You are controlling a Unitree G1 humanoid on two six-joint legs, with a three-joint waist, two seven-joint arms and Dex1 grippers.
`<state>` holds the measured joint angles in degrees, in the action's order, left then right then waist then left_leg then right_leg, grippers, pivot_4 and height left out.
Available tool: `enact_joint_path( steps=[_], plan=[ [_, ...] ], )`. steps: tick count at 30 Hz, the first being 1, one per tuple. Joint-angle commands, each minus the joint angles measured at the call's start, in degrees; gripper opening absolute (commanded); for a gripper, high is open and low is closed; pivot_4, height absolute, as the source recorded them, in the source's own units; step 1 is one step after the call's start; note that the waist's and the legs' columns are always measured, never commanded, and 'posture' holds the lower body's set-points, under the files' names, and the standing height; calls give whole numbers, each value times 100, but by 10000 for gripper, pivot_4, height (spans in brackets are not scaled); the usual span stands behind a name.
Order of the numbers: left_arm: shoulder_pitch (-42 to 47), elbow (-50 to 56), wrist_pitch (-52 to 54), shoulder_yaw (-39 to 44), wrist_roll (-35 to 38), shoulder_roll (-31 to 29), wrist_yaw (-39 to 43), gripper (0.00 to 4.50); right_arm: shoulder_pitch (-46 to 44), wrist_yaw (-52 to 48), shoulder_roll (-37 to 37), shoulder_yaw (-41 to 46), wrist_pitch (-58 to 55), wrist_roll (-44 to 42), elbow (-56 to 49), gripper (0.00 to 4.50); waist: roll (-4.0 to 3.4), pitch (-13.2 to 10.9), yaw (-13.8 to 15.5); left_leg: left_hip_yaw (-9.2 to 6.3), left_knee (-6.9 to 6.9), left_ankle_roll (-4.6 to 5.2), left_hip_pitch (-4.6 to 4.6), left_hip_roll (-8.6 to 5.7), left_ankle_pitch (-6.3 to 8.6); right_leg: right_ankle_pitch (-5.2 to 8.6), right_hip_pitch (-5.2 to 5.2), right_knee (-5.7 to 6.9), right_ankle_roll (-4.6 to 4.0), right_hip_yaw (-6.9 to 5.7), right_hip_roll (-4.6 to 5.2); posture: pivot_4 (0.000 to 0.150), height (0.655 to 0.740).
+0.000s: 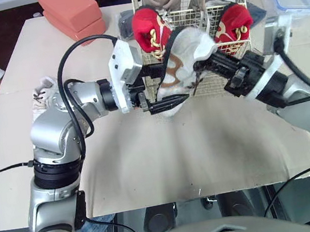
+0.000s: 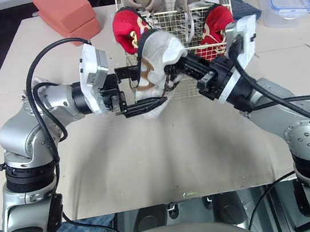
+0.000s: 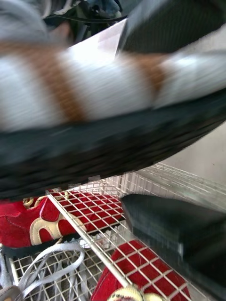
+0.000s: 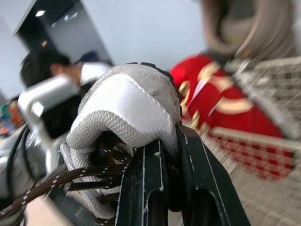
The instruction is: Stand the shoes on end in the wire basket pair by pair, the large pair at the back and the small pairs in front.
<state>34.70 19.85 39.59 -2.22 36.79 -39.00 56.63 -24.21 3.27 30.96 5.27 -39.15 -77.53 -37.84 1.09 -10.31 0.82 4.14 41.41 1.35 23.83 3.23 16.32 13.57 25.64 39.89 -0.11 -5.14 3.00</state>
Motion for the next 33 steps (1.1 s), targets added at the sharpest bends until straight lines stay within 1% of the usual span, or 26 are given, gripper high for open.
enact_joint_path(
  steps=[1,4,8,12,15,19,21,27,28,29,30,33],
  plan=[
    [-22,294,-80,327,142,-178,69,44479,88,564,-37,631,417,12,-359,0,0,0,3,0,0,0,0,0,0,0,0,0,0,0,0,1500,6860],
    [29,333,-66,456,207,-259,42,44479,256,790,78,978,546,382,-345,0,0,0,5,0,0,0,2,0,0,0,0,-2,1,-1,1,1500,6860],
    [176,315,-10,492,281,-279,30,44479,469,904,34,1141,664,818,-241,0,0,0,1,2,-1,0,0,-1,0,1,0,-1,1,2,0,1500,6860],
    [333,322,33,447,336,-294,90,44479,936,1020,-358,924,788,1386,-178,0,0,1,0,1,-3,0,-2,0,0,2,0,-1,3,3,-4,1500,6860],
    [398,347,121,461,384,-298,19,44479,1398,875,-646,705,886,1876,-229,0,0,0,-2,4,-6,0,-2,0,0,1,2,-1,2,7,-4,1500,6860],
    [365,430,236,483,440,-321,-69,44479,1740,881,-998,659,1057,2356,-187,0,0,0,-5,7,-6,0,-2,1,0,3,4,-1,4,10,-4,1500,6860],
    [339,460,263,487,452,-325,-101,44479,1844,897,-1109,665,1046,2482,-138,0,-1,1,0,6,-6,0,-3,1,0,11,4,-1,18,10,-5,1500,6860],
    [262,485,252,456,416,-340,-155,44479,1859,768,-1241,666,1000,2704,13,0,1,2,-2,4,-6,0,-4,-1,0,11,2,-1,18,9,-5,1500,6860],
    [234,493,245,468,411,-348,-165,44926,1850,732,-1252,677,998,2716,27,3158,1,2,-2,4,-6,0,-4,-1,0,11,2,-1,18,9,-5,1500,6860],
    [224,494,240,471,406,-351,-176,45000,1838,706,-1259,691,994,2721,41,7403,2,2,-3,5,-6,0,-5,-1,0,11,2,0,18,9,-5,1500,6860],
    [193,495,232,485,398,-365,-186,45000,1839,675,-1261,719,995,2707,53,9858,1,2,-4,4,-6,0,-5,0,0,11,2,0,18,10,-6,1500,6860],
    [76,486,197,537,368,-424,-211,45000,1875,569,-1220,845,994,2651,61,23893,1,2,-5,5,-6,0,-5,-1,0,10,2,0,17,10,-6,1500,6860]
  ],
)
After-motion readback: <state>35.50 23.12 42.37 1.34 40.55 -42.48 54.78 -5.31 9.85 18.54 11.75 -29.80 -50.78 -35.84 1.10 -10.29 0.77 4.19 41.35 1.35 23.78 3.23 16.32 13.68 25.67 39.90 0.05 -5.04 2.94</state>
